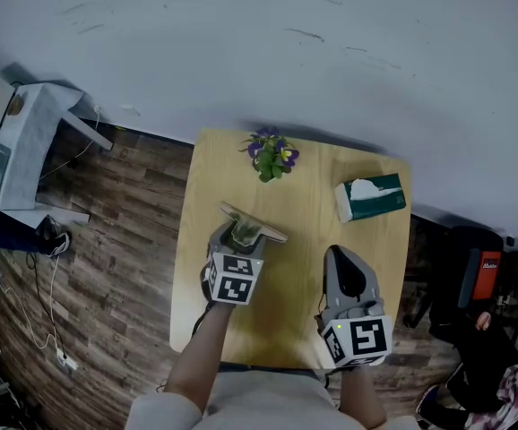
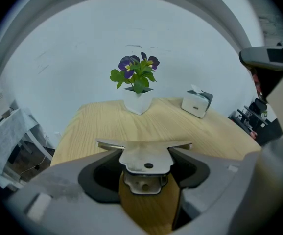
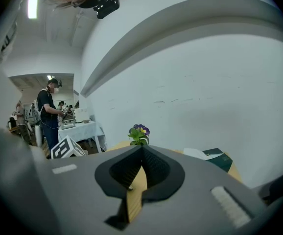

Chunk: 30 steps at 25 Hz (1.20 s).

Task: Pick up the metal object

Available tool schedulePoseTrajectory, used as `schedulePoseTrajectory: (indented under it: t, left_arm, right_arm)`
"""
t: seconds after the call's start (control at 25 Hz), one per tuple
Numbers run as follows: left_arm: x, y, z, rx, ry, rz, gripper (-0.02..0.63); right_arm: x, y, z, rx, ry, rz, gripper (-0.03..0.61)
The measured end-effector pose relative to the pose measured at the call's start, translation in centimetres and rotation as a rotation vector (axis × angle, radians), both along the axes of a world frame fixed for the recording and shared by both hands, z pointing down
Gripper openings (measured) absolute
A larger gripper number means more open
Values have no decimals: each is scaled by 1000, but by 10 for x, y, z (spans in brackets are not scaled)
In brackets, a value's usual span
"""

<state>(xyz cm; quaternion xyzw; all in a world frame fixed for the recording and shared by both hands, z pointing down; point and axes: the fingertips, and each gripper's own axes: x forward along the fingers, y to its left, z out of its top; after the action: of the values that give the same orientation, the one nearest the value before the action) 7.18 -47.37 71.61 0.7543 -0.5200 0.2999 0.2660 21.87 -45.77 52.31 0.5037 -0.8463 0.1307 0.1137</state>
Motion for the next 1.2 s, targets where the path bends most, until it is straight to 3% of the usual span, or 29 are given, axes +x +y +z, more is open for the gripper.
schedulePoseTrajectory:
  t: [0.56, 1.2]
  left_arm:
    - [-9, 18, -64, 127, 61, 69, 304]
    - [-32, 59, -170, 319, 122, 146, 304]
  right_arm:
    - [-40, 19, -22, 43, -1, -38, 2]
    - [-54, 72, -76, 154, 9, 70, 2]
